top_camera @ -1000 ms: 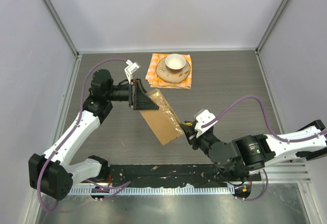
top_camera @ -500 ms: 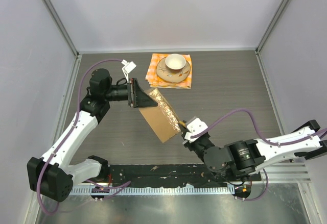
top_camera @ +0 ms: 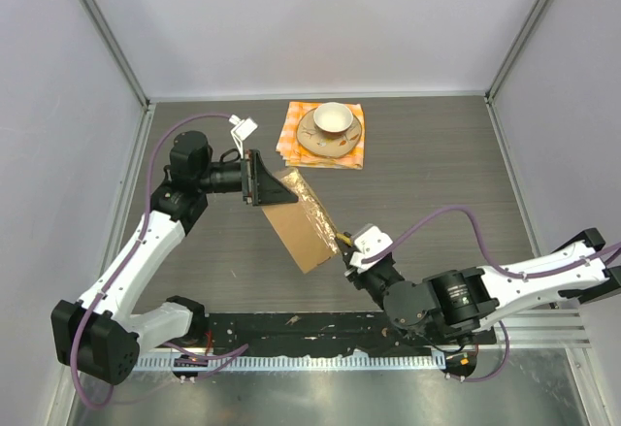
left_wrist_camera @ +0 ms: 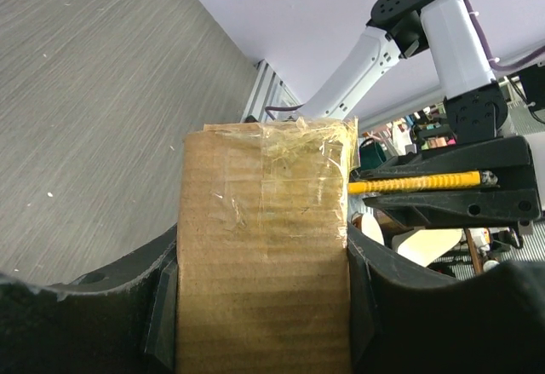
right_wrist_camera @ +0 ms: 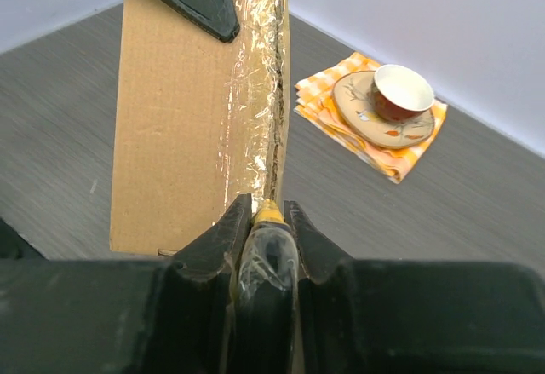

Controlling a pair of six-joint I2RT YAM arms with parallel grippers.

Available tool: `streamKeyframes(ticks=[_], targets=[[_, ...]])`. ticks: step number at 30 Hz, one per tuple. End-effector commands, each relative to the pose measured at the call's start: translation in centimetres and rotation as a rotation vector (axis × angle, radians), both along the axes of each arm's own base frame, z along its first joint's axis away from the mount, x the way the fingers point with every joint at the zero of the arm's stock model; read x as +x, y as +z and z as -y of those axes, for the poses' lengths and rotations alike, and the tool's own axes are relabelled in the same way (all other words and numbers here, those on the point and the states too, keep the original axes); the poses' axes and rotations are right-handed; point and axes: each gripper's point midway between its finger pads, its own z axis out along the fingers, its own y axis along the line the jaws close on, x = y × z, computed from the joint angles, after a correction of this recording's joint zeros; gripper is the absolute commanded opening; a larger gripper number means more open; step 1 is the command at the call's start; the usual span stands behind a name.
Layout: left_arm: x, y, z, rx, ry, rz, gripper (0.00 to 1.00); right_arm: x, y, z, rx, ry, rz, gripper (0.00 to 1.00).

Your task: Unpack the express box

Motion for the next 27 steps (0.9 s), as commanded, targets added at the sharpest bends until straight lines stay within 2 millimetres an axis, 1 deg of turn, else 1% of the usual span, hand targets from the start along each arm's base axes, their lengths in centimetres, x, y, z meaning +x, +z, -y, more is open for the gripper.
streamKeyframes(ticks=[1, 2, 3, 4, 5, 7, 8, 9, 11, 15, 17, 19, 21, 23, 25, 26, 27], targets=[[6.7, 5.5, -2.7, -0.035, 0.328, 0.279, 0.0, -2.2, -2.2, 1.1, -0.018, 0.084, -0.103, 0.01], [6.9, 5.7, -2.9, -0.036, 0.336, 0.284, 0.0, -2.5, -2.8, 1.6, -0.054, 0.082, -0.094, 0.01], [7.1, 6.0, -3.0, -0.038, 0.342, 0.292, 0.0, -3.0, -3.2, 1.6, -0.026, 0.079, -0.124, 0.01], [7.3, 6.1, -3.1, -0.037, 0.35, 0.302, 0.0, -3.7, -3.4, 1.6, -0.035, 0.094, -0.126, 0.01], [7.6, 6.2, -3.4, -0.037, 0.36, 0.305, 0.0, -3.5, -3.6, 2.4, -0.072, 0.08, -0.111, 0.01], [8.1, 6.7, -3.6, -0.037, 0.374, 0.324, 0.0, -4.6, -3.9, 2.3, -0.051, 0.086, -0.131, 0.01], [8.3, 6.9, -3.8, -0.035, 0.383, 0.332, 0.0, -4.5, -3.9, 2.9, -0.072, 0.08, -0.119, 0.01], [8.5, 7.1, -4.0, -0.035, 0.389, 0.339, 0.0, -4.6, -3.7, 3.0, -0.041, 0.065, -0.127, 0.01], [8.8, 7.4, -4.3, -0.025, 0.408, 0.363, 0.0, -4.9, -3.7, 3.4, -0.073, 0.067, -0.105, 0.01], [9.1, 7.3, -4.8, 0.003, 0.436, 0.395, 0.0, -5.0, -3.0, 3.4, -0.069, 0.045, -0.074, 0.01], [9.0, 7.2, -5.0, 0.016, 0.434, 0.415, 0.0, -4.8, -2.4, 3.5, -0.046, 0.036, -0.064, 0.01], [8.6, 6.9, -4.7, 0.017, 0.406, 0.409, 0.0, -4.6, -1.8, 3.7, -0.017, 0.027, -0.057, 0.01], [7.3, 7.0, -4.1, -0.006, 0.33, 0.412, 0.0, -4.2, -0.7, 4.0, 0.013, 0.025, -0.045, 0.01], [6.0, 6.9, -3.5, -0.03, 0.252, 0.414, 0.0, -3.5, 0.9, 4.7, 0.052, 0.015, -0.026, 0.01], [4.4, 6.9, -3.0, -0.045, 0.161, 0.424, 0.0, -2.9, 2.2, 5.5, 0.068, 0.004, -0.008, 0.01], [3.8, 6.8, -2.7, -0.051, 0.125, 0.427, 0.0, -2.7, 3.1, 5.7, 0.105, -0.009, -0.014, 0.01], [2.9, 6.9, -2.6, -0.059, 0.08, 0.434, 0.0, -2.0, 4.0, 6.8, 0.104, -0.014, -0.004, 0.01]])
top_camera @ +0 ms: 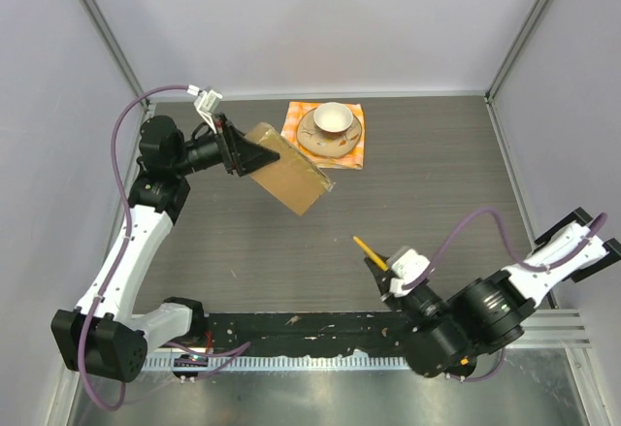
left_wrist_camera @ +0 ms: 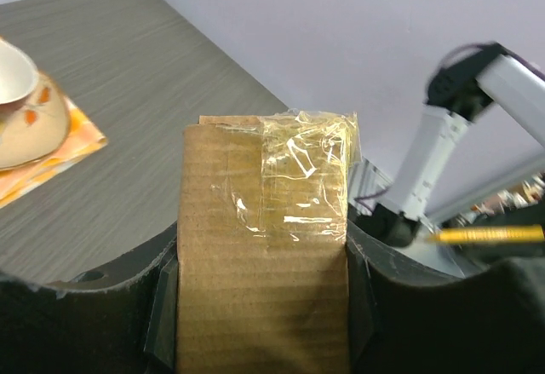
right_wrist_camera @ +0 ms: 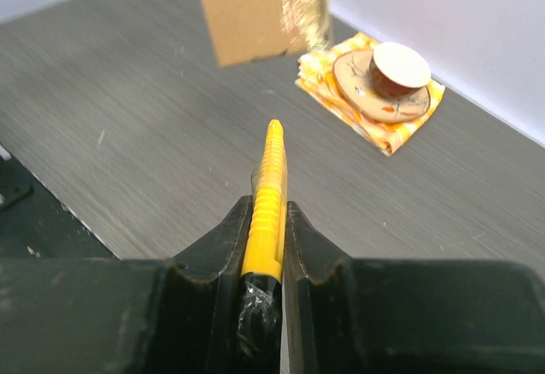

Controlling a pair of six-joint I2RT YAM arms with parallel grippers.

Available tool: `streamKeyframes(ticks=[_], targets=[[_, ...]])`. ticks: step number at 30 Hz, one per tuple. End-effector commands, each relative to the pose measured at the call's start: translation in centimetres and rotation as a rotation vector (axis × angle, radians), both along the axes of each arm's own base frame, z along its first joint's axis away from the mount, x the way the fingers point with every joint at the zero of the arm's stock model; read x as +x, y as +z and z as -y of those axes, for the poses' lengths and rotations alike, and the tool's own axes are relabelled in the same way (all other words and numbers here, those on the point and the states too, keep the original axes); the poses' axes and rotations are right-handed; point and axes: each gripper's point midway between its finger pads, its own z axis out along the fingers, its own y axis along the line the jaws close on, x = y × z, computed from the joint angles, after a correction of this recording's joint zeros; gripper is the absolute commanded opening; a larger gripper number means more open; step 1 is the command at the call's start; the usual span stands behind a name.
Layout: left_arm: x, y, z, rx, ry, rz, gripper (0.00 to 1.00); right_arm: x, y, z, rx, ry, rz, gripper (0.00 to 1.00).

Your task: Unpack the express box

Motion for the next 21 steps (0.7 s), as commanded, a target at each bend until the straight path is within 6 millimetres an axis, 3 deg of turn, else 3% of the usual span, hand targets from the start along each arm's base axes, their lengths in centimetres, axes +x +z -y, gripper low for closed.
streamKeyframes(ticks=[1, 3, 7, 11, 17, 21], targets=[[-4.2, 2.2, 1.1, -0.023, -0.214, 0.128, 0.0, 2.0, 5.5, 2.5, 0.153, -0.065, 0.019, 0.01], [-5.1, 2.1, 1.5, -0.027, -0.259, 0.136, 0.0, 2.2, 6.3, 2.8, 0.165, -0.048, 0.015, 0.01], [-5.9, 1.4, 1.9, -0.027, -0.302, 0.124, 0.0, 1.5, 6.0, 1.3, 0.14, -0.031, 0.036, 0.01], [-6.6, 1.4, 2.2, -0.03, -0.339, 0.121, 0.0, 2.2, 5.7, 0.0, 0.117, -0.044, 0.047, 0.01], [-7.1, 1.3, 2.4, -0.036, -0.355, 0.111, 0.0, 2.3, 5.7, -3.9, 0.074, 0.044, 0.075, 0.01], [-7.9, 0.9, 2.6, -0.034, -0.387, 0.103, 0.0, 3.1, 6.5, -5.3, 0.061, 0.073, 0.096, 0.01]])
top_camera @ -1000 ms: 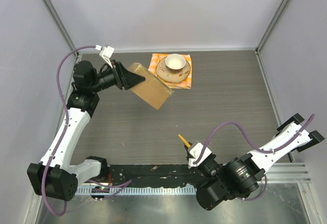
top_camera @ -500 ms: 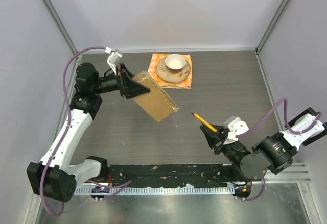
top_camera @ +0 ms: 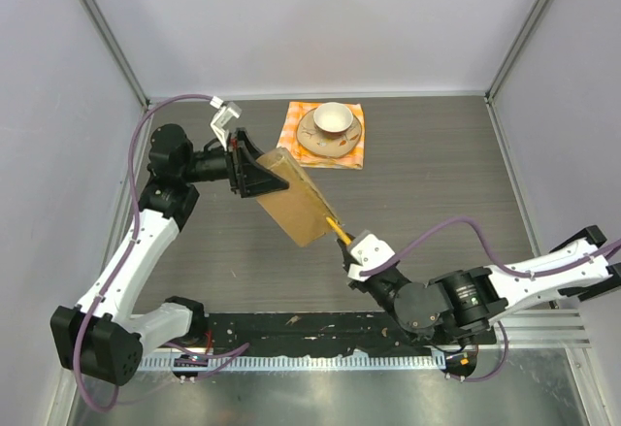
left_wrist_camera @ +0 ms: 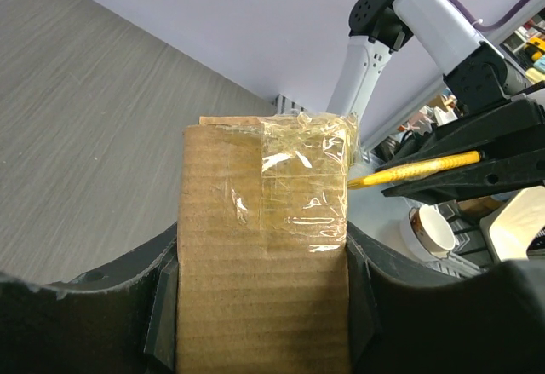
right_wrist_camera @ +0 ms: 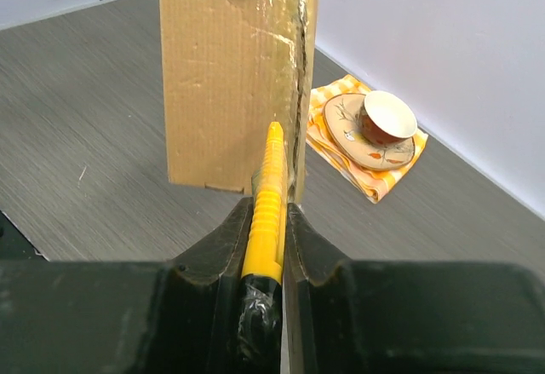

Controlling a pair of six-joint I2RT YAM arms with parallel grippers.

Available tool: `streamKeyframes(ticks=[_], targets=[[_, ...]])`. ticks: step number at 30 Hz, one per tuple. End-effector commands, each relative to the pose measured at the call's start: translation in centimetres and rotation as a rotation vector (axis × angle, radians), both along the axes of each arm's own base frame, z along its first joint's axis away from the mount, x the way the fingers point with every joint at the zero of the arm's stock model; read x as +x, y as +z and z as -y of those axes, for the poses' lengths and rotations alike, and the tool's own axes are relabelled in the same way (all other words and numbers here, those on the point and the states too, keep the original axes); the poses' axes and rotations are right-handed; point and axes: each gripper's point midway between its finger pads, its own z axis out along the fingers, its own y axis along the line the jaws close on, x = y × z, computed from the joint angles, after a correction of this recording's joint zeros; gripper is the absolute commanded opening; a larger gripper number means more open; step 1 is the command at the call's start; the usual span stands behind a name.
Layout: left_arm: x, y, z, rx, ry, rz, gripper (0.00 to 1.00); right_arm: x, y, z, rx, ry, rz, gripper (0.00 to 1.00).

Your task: Unpack the express box

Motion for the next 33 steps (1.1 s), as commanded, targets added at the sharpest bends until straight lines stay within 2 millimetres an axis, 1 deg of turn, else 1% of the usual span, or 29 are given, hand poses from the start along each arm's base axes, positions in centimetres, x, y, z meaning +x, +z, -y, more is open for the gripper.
streamKeyframes(ticks=[1, 4, 6, 7, 9, 11, 15, 20, 25, 30, 33], targets=[[-1.9, 1.2, 0.1, -0.02, -0.056, 0.067, 0.0, 0.6, 3.5, -1.8, 0.083, 0.071, 0.014, 0.01], [-2.2, 1.1, 0.1, -0.019, -0.066, 0.074, 0.0, 1.0, 3.9, -2.3, 0.077, 0.079, 0.028, 0.01], [-2.5, 1.1, 0.1, -0.018, -0.078, 0.078, 0.0, 1.2, 3.7, -2.8, 0.066, 0.09, 0.033, 0.01], [-2.8, 1.0, 0.2, -0.017, -0.092, 0.078, 0.0, 1.8, 3.8, -2.8, 0.068, 0.078, 0.033, 0.01], [-3.0, 1.1, 0.2, -0.018, -0.103, 0.084, 0.0, 2.0, 3.6, -3.0, 0.065, 0.081, 0.032, 0.01], [-3.5, 1.2, 0.3, -0.018, -0.123, 0.084, 0.0, 2.4, 3.7, -2.9, 0.071, 0.073, 0.032, 0.01], [-3.8, 1.1, 0.4, -0.018, -0.135, 0.083, 0.0, 2.6, 3.9, -2.8, 0.067, 0.069, 0.041, 0.01], [-3.9, 0.9, 0.4, -0.02, -0.138, 0.08, 0.0, 2.8, 4.8, -2.0, 0.078, 0.051, 0.048, 0.01], [-4.1, 0.7, 0.3, -0.021, -0.14, 0.074, 0.0, 3.0, 4.9, -1.5, 0.077, 0.041, 0.045, 0.01], [-4.1, 0.7, 0.3, -0.022, -0.137, 0.069, 0.0, 3.0, 5.1, -1.5, 0.081, 0.045, 0.047, 0.01], [-4.1, 0.7, 0.3, -0.023, -0.134, 0.069, 0.0, 2.8, 5.6, -1.3, 0.1, 0.058, 0.04, 0.01]])
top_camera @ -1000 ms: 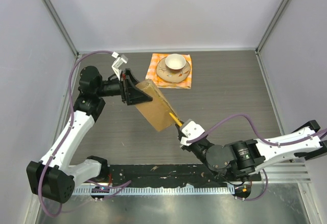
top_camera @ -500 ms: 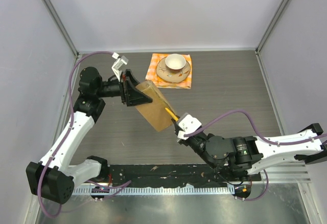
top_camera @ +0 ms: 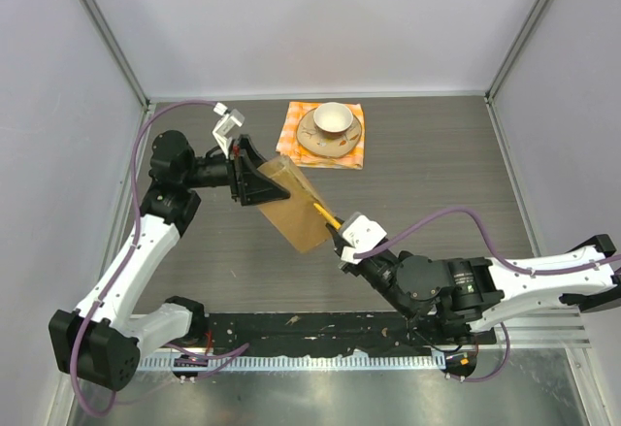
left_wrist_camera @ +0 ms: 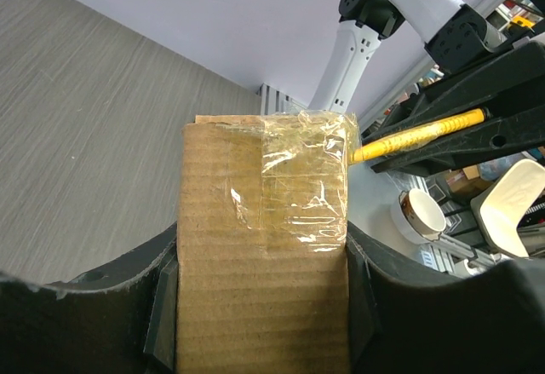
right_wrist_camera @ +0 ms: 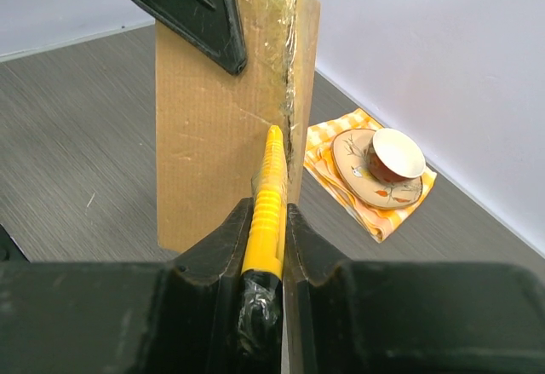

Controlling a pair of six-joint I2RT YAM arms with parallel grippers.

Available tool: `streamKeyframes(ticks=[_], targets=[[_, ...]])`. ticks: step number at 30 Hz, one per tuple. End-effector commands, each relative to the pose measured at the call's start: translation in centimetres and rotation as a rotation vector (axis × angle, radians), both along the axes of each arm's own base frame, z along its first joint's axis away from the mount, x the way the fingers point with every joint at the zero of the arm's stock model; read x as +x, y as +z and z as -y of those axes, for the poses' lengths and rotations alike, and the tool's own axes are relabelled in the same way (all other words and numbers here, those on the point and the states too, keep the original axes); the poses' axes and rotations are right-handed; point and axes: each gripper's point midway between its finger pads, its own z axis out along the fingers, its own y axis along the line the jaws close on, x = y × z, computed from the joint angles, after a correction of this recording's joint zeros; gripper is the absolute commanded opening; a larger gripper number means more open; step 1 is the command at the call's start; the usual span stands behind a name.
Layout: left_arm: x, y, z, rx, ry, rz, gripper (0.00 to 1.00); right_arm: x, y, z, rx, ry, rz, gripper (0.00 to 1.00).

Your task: Unpack the express box

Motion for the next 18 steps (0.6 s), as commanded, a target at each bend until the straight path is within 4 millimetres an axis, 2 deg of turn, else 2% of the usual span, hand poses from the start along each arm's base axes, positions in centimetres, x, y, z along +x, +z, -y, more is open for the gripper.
streamKeyframes(ticks=[1, 5, 7, 9, 10, 11, 12, 13, 14, 15, 16, 18], targets=[[-2.1, 1.2, -0.1, -0.018, -0.068, 0.052, 0.0, 0.4, 3.7, 1.5, 0.122, -0.012, -0.015, 0.01], [-1.6, 0.2, -0.2, 0.007, -0.049, 0.065, 0.0, 1.2, 2.9, 3.4, 0.133, -0.091, -0.036, 0.01], [-1.5, -0.8, -0.4, 0.039, -0.041, 0.04, 0.0, 2.0, 1.0, 5.0, 0.117, -0.184, -0.044, 0.01], [-1.0, -1.0, -0.8, 0.068, -0.033, 0.128, 0.0, 3.2, -0.9, 5.9, 0.187, -0.24, -0.106, 0.01], [-1.5, -2.1, -1.1, 0.111, -0.036, 0.055, 0.0, 3.5, -2.0, 6.0, 0.182, -0.234, -0.135, 0.01], [-1.0, -2.8, -1.3, 0.144, -0.022, 0.069, 0.0, 3.7, -2.5, 6.1, 0.272, -0.241, -0.206, 0.01], [-0.6, -2.0, -1.5, 0.168, -0.018, 0.187, 0.0, 5.3, -3.2, 7.2, 0.301, -0.307, -0.23, 0.01], [-1.2, -2.9, -1.9, 0.209, -0.03, 0.155, 0.0, 5.3, -4.8, 6.5, 0.285, -0.263, -0.288, 0.01], [-1.0, -3.0, -1.9, 0.225, -0.032, 0.164, 0.0, 6.0, -5.6, 6.5, 0.33, -0.272, -0.346, 0.01], [-0.9, -2.2, -2.0, 0.229, -0.033, 0.206, 0.0, 6.6, -6.3, 6.4, 0.331, -0.272, -0.384, 0.01], [-1.1, -2.1, -2.0, 0.229, -0.038, 0.193, 0.0, 8.5, -7.2, 7.3, 0.345, -0.319, -0.415, 0.01], [-1.3, -1.5, -2.0, 0.221, -0.042, 0.207, 0.0, 9.1, -8.8, 5.8, 0.331, -0.255, -0.518, 0.01]])
